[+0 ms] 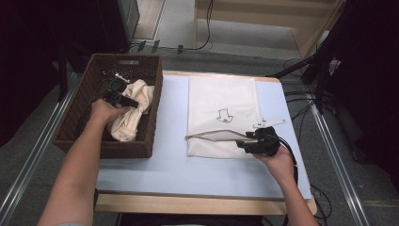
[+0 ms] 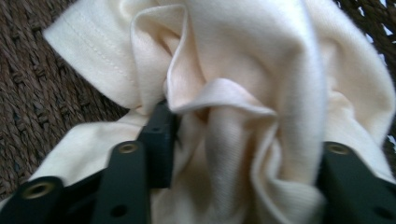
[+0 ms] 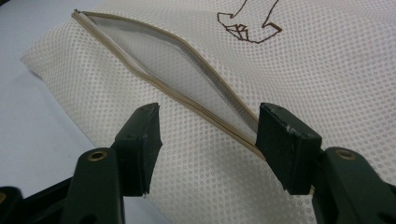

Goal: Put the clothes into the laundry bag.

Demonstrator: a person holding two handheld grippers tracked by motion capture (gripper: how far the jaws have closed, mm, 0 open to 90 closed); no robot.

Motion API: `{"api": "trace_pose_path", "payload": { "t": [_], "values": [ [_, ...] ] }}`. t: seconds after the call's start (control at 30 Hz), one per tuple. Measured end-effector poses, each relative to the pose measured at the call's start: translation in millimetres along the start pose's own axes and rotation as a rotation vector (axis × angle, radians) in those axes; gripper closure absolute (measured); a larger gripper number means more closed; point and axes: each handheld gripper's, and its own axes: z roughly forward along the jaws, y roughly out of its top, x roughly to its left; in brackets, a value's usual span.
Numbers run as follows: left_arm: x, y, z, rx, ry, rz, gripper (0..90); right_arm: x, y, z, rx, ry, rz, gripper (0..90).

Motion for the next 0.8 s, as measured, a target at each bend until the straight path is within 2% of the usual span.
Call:
{"api": "trace_pose_path", "payload": {
  "t": [0.07,0.17,0.2,0.23,0.3,0.33,0.37,0.4,0.43,0.47,0.53,0.6,0.7,0.73,0.77,0.8],
  "values": [
    [-0.8,2.3,-1.3,0.019,-0.014,0.012,60.0,0.2,0.4,1.0,-0.001,0.001,-0.007,41.4],
    [-2.2,3.1,-2.2,0.028,-0.019,0.007,64.2,0.7,0.7,1.1,-0.002,0.003,-0.011,41.4],
    [-0.7,2.8,-4.2,0.044,-0.061,-0.016,64.7,0.3,0.8,0.9,-0.002,0.001,-0.007,41.4],
    [-0.7,2.8,-4.2,0.044,-0.061,-0.016,64.9,0.3,0.8,0.9,-0.002,0.001,-0.007,41.4],
    [3.3,4.0,-6.6,0.072,-0.114,-0.065,64.9,-1.0,0.6,0.3,-0.005,0.002,-0.001,41.4],
    [5.2,4.3,-8.1,0.081,-0.127,-0.085,65.1,-1.8,0.5,-0.2,-0.005,-0.001,0.000,41.4],
    [4.9,5.3,-10.8,0.075,-0.129,-0.083,65.7,-3.0,0.2,-1.9,-0.008,-0.003,0.005,41.4],
    [3.6,8.5,-18.4,0.045,-0.118,-0.049,65.8,-3.4,0.0,-3.0,-0.013,-0.005,0.008,41.4],
    [3.1,10.3,-22.9,0.029,-0.118,-0.046,65.7,-3.7,-0.1,-3.9,-0.017,-0.007,0.007,41.4],
    [3.1,10.3,-22.9,0.029,-0.118,-0.046,65.8,-4.2,-0.3,-4.4,-0.022,-0.004,0.007,41.4],
    [1.4,14.4,-31.5,0.010,-0.136,-0.052,65.8,-4.3,-0.7,-4.7,-0.019,-0.006,0.008,41.4],
    [0.9,17.7,-40.0,0.009,-0.134,-0.045,65.8,-4.5,-0.8,-4.6,-0.018,-0.006,0.009,41.4],
    [5.1,19.8,-58.3,-0.030,-0.147,-0.075,66.0,-4.2,-0.4,-4.7,-0.024,0.000,0.008,41.4],
    [5.1,19.8,-58.3,-0.030,-0.147,-0.075,66.0,-4.2,-0.4,-4.7,-0.024,0.000,0.008,41.4],
    [5.1,20.6,-62.7,-0.039,-0.143,-0.079,66.0,-3.6,-0.2,-4.7,-0.022,0.000,0.010,41.4],
    [3.8,23.5,-70.7,-0.047,-0.141,-0.066,66.0,-3.4,0.3,-3.9,-0.020,0.000,0.008,41.4]
  ]
}}
